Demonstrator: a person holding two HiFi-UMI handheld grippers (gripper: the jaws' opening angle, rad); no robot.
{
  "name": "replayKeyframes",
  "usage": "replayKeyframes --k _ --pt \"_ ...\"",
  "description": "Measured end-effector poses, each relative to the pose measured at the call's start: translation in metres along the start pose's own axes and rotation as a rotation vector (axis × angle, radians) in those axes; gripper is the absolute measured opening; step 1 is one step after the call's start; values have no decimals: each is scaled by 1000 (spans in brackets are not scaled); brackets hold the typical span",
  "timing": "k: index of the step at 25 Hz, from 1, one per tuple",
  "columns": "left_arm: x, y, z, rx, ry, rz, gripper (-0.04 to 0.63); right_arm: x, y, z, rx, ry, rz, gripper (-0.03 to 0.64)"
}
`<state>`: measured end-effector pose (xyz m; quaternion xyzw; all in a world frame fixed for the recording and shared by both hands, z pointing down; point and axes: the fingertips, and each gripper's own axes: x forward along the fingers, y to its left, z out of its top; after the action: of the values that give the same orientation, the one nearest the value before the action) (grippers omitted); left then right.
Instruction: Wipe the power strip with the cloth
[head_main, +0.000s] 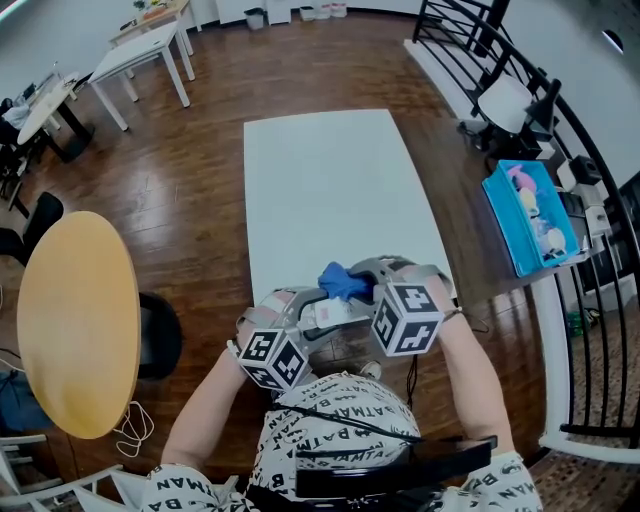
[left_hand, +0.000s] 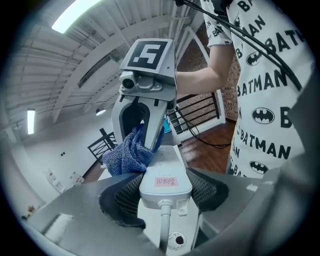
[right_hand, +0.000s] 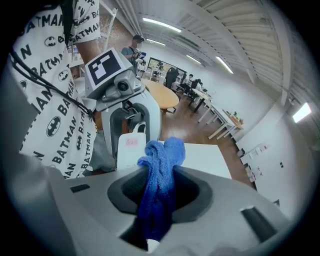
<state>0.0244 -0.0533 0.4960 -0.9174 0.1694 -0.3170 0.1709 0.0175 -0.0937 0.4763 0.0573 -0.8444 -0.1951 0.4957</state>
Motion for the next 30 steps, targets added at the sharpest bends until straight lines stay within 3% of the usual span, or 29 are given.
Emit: replayKeyframes --k 12,20,23,30 --pt "-6 5 -8 -57 -28 7 279 5 -11 -56 26 153 -32 121" --pt "-13 13 -32 -107 -26 14 279 7 -14 -120 171 282 -79 121" --pt "-17 25 -50 -164 -25 28 279 3 -6 -138 273 293 -98 120" --pt "-5 51 -107 -281 -10 -5 279 -15 12 -144 711 116 -256 120"
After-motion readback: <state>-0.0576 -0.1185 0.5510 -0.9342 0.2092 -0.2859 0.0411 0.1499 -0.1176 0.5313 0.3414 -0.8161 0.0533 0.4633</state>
